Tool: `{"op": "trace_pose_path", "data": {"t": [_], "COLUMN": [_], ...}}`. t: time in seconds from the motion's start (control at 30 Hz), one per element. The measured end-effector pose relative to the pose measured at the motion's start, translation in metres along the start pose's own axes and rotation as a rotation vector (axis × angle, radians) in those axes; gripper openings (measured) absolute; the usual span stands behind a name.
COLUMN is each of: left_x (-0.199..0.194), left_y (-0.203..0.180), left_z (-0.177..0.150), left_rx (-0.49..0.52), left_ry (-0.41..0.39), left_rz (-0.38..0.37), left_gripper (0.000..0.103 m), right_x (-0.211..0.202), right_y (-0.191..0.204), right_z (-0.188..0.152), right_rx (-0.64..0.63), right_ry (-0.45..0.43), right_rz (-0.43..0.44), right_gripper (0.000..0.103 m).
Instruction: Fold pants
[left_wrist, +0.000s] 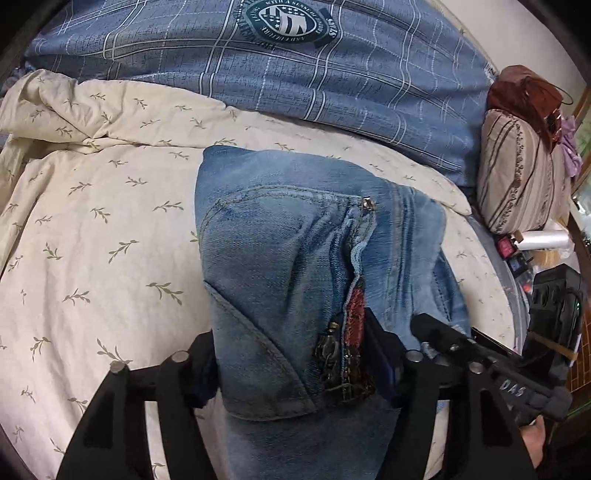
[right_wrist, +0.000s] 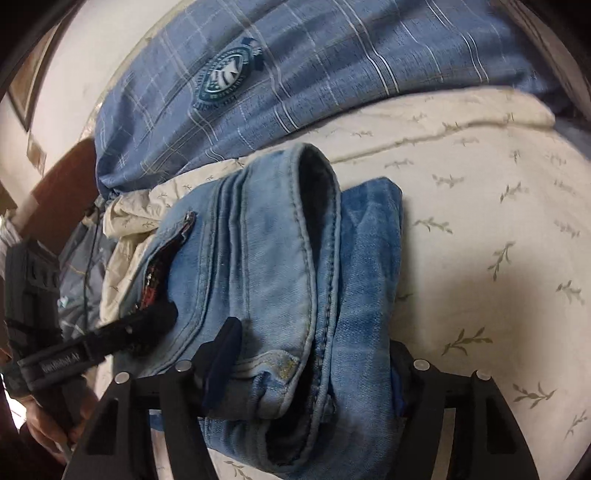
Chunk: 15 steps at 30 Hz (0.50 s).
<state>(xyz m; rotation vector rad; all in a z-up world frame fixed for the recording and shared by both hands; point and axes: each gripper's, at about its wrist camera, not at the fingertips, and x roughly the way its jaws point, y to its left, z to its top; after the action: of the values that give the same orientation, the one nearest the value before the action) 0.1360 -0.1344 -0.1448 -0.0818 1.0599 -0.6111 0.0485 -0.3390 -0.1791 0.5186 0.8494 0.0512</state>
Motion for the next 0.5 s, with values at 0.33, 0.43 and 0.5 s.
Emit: {"op": "trace_pose_path", "data": {"t": [0.33,0.43,0.5], "left_x": [0.008,0.002,-0.001], "left_y": [0.005,-0.006,-0.011], "left_z": [-0.011,-0.013,-0.014], "left_rx": [-0.062,-0.006,0.011], "left_ry": [0.008,-0.02,-0.032], "left_rz": [0.054,0.045,0.051], "left_gripper": [0.099,0.08,0.072], "right_x": [-0.004,-0.01,-0.013], "right_y": [-0.014,-0.011,-0.005], "right_z": [0.002,-0.002,-0.003], "right_rx": [0.067,0.044,0.017], "right_ry": [0.034,0.017,-0.006], "right_rz": [0.083,0.073,0.061], "right_gripper": [0.072,0.063,0.057]}}
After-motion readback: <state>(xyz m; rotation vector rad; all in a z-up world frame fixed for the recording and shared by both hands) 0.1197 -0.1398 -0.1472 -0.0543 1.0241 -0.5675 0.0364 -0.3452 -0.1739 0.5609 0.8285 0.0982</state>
